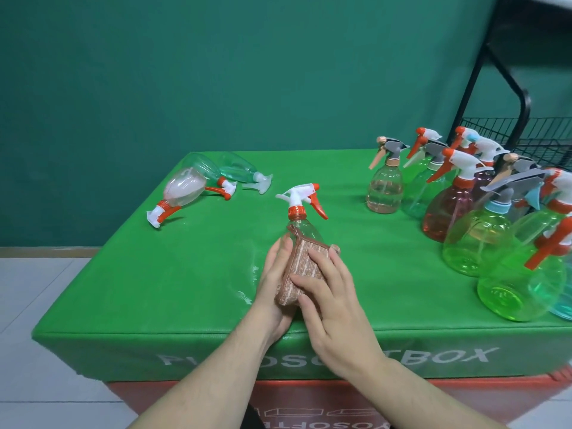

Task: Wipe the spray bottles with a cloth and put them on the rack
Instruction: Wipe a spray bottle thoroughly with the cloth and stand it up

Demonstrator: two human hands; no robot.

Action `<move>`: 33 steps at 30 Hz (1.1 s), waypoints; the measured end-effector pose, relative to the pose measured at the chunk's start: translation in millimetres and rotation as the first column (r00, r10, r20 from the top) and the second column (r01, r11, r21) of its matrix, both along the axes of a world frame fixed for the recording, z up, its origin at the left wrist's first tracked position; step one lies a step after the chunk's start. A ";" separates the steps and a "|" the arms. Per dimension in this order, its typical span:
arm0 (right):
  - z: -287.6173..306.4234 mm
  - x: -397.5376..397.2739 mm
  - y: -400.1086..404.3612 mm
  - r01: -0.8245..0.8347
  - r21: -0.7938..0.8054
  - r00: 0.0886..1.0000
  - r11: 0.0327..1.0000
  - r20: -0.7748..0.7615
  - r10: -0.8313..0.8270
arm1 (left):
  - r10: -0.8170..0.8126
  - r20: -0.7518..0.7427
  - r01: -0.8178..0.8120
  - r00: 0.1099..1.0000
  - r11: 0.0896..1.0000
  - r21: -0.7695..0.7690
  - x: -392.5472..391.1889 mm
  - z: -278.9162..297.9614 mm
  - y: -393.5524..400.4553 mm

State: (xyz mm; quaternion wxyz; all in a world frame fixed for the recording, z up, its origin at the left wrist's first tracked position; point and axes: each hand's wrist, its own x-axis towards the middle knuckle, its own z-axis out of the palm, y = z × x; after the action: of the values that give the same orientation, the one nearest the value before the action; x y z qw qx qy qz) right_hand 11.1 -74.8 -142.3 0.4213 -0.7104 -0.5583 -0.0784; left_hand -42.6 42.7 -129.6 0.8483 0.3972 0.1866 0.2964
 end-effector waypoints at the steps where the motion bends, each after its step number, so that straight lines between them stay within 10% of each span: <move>1: 1.8 0.5 1.7 0.008 0.008 1.000 1.000 0.000 -0.008 | -0.018 -0.012 0.018 1.000 1.000 0.017 -0.6 0.0 -0.5; 15: 59.8 39.9 51.9 0.018 -0.105 0.945 0.994 -0.324 -0.051 | -0.072 -0.056 0.075 0.996 0.995 0.059 3.9 -8.1 1.0; 33: 2.8 18.7 5.4 -0.044 -0.047 0.999 0.998 -0.022 0.043 | 0.046 -0.144 -0.033 0.988 0.995 0.089 7.2 -0.8 -3.4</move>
State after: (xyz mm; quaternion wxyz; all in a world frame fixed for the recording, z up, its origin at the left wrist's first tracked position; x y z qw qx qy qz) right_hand 29.9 -69.4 -139.5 0.4117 -0.7087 -0.5709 -0.0485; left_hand -35.5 39.2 -130.4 0.8083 0.4504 0.2431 0.2911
